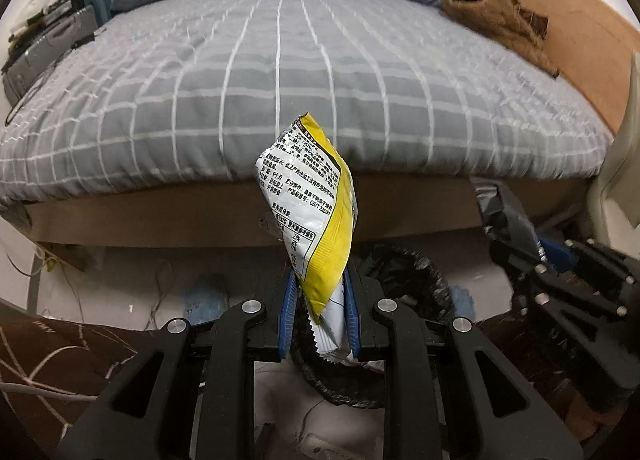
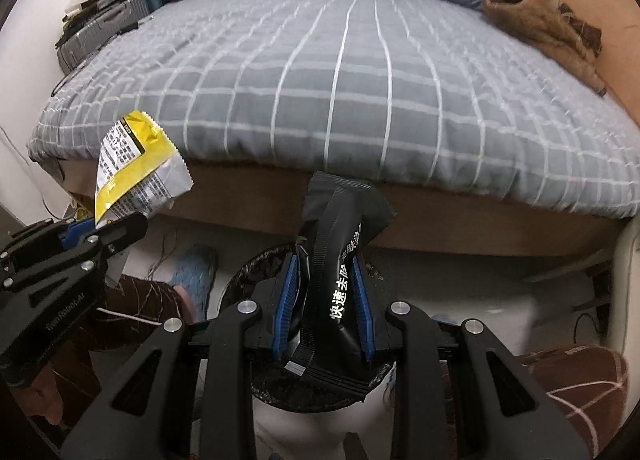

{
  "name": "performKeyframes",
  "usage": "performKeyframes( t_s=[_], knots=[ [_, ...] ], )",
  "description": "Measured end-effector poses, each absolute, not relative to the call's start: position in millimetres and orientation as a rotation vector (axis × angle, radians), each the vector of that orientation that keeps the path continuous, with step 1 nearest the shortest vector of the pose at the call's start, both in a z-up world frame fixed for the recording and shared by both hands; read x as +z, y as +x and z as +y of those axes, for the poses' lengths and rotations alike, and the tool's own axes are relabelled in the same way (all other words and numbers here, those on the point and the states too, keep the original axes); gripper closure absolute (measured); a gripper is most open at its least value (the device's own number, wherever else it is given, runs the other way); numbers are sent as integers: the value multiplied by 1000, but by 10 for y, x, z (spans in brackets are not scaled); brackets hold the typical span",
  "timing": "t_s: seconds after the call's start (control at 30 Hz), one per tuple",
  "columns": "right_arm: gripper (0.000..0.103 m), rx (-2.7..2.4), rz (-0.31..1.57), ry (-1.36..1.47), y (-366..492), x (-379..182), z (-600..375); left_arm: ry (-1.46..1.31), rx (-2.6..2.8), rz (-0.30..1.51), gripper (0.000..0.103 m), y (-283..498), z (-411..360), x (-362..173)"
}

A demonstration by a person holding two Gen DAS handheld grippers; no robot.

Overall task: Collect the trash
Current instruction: 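Carry both held items past the bed edge over the black bin, then open the right tool to drop the black packet into the bin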

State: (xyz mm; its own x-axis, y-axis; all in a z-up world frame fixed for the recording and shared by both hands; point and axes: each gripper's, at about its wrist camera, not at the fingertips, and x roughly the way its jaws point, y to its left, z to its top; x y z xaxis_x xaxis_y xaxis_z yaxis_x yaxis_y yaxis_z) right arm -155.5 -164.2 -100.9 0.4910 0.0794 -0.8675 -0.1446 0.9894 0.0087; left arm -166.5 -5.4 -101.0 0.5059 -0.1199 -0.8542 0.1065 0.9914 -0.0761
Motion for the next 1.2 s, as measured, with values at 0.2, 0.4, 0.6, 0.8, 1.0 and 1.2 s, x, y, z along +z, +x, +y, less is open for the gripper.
performKeyframes(
  t_s=[0.2,0.4,0.6,0.8,1.0,1.2],
  knots=[
    [77,155,1114,-55,-1409,-1319,-1633,-53,-119,1101,83,-1512,37,-1287],
    [75,193,1183,-76,-1328,-1604,-1552,-61,-105,1147,83,-1412,98,-1512],
    [65,205,1210,-93,-1292,-1734,-1469,-71,-87,1179,83,-1357,177,-1659],
    [37,187,1187,-132,-1284,-1728,-1434,-71,-89,1195,83,-1334,203,-1722],
    [15,111,1138,-87,-1277,-1549,-1716,-62,-124,1200,83,-1263,7,-1742],
    [9,63,1107,-29,-1332,-1427,-2075,-28,-184,1193,83,-1261,-336,-1699]
  ],
)
